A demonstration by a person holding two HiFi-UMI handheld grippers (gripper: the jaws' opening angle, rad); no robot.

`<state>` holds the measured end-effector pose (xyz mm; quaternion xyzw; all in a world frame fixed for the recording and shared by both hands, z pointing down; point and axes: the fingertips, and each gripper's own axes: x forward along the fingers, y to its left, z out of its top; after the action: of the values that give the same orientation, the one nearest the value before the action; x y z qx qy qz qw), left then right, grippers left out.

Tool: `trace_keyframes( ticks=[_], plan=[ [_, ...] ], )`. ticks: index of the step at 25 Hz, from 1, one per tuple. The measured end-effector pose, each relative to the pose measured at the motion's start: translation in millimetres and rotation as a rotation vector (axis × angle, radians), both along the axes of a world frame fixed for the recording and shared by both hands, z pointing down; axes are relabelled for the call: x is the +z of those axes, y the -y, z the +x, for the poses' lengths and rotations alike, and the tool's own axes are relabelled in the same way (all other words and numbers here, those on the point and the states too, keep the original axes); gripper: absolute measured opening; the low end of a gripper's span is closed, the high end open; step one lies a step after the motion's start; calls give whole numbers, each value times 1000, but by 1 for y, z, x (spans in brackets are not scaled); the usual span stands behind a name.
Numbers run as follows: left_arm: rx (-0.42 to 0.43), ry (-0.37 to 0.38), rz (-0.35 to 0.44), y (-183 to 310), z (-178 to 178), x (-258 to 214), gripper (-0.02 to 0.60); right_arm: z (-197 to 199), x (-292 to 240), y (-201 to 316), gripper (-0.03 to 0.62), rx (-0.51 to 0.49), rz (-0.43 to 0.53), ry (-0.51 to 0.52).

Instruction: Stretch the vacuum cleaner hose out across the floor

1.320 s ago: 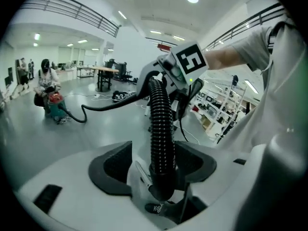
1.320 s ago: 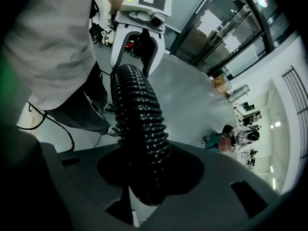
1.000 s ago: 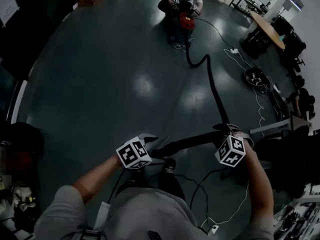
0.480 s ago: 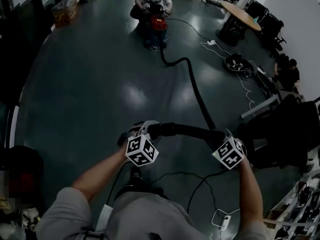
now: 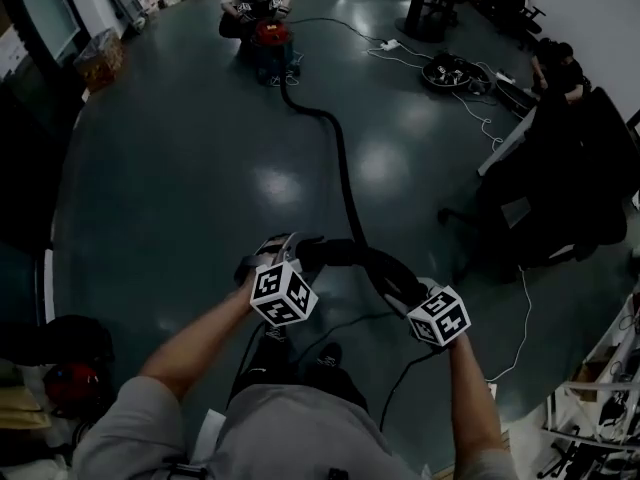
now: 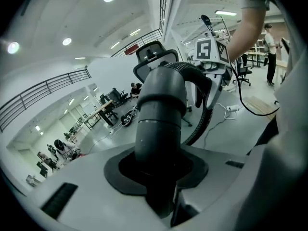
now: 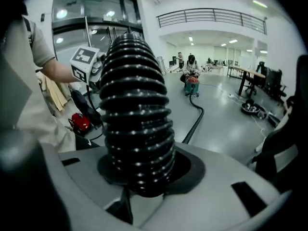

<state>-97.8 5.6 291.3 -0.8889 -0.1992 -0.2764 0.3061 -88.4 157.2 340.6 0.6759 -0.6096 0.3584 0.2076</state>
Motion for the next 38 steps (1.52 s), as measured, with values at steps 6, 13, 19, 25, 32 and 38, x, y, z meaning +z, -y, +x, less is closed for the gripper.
trace_keyframes(
  ticks=[6,13,19,25,32,38],
  plan=[
    [23,121,-34,-30,-56,46,120,-95,36,-23,143,22,47,217],
    [-9,126,-42,-13,-178,81,120,-227,70,-8,143,-11,0,308],
    [-73,138,-27,9,-274,96,121,-311,85,11,143,-71,-35,307],
    [-147,180,-18,-25,-332,114,121,-347,97,-22,143,-93,-7,272],
    [-187,143,78,-75,-412,150,120,-380,167,-59,144,-204,-45,4],
    [-87,148,110,-125,-459,153,118,-374,183,-84,201,-271,-33,-260]
  ],
)
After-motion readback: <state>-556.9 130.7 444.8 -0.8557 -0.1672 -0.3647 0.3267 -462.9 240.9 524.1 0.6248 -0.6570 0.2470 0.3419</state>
